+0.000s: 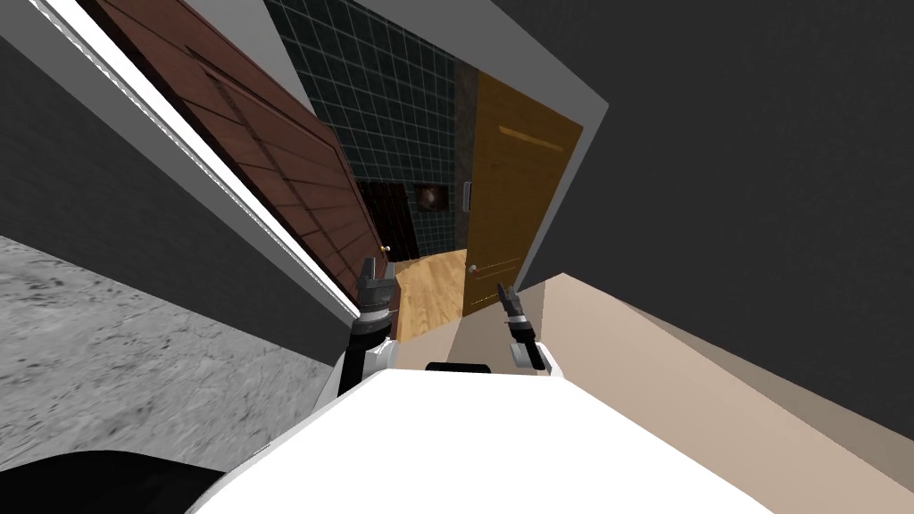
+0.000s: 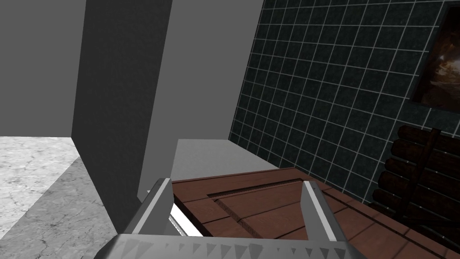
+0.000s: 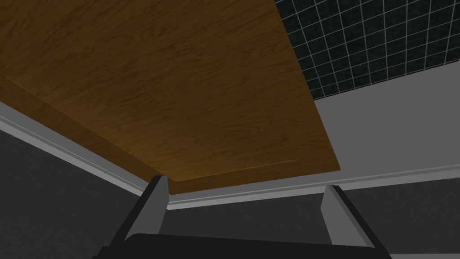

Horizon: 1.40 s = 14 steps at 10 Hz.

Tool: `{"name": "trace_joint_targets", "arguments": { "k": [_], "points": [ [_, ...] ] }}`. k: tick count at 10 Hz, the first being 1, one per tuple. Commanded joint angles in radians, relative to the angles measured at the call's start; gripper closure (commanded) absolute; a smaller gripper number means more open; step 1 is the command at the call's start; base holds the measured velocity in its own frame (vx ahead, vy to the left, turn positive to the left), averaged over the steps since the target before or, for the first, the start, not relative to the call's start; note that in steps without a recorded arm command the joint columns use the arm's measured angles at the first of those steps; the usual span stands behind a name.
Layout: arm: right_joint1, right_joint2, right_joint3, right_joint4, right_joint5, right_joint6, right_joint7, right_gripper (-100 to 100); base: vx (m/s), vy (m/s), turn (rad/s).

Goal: Push the door open

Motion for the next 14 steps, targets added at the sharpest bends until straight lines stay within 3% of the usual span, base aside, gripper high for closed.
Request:
{"name": "trace_joint_targets", "arguments": {
  "k": [1,4,7,10,14],
  "points": [
    [-0.008,-0.002,0.0,0.035,0.008,-0.002,0.02,-100,0.061,-0.028,0.025],
    [-0.045,-0.006,0.0,0.121,0.033,-0.021,0.079,-100,0.047,-0.023,0.023],
    [-0.063,-0.008,-0.001,0.178,0.045,-0.03,0.108,-100,0.044,-0.022,0.024],
    [-0.117,-0.011,-0.002,0.297,0.081,-0.058,0.194,-100,0.076,-0.041,0.044],
    [-0.151,-0.013,-0.003,0.395,0.103,-0.076,0.248,-100,0.052,-0.026,0.02]
  ]
}}
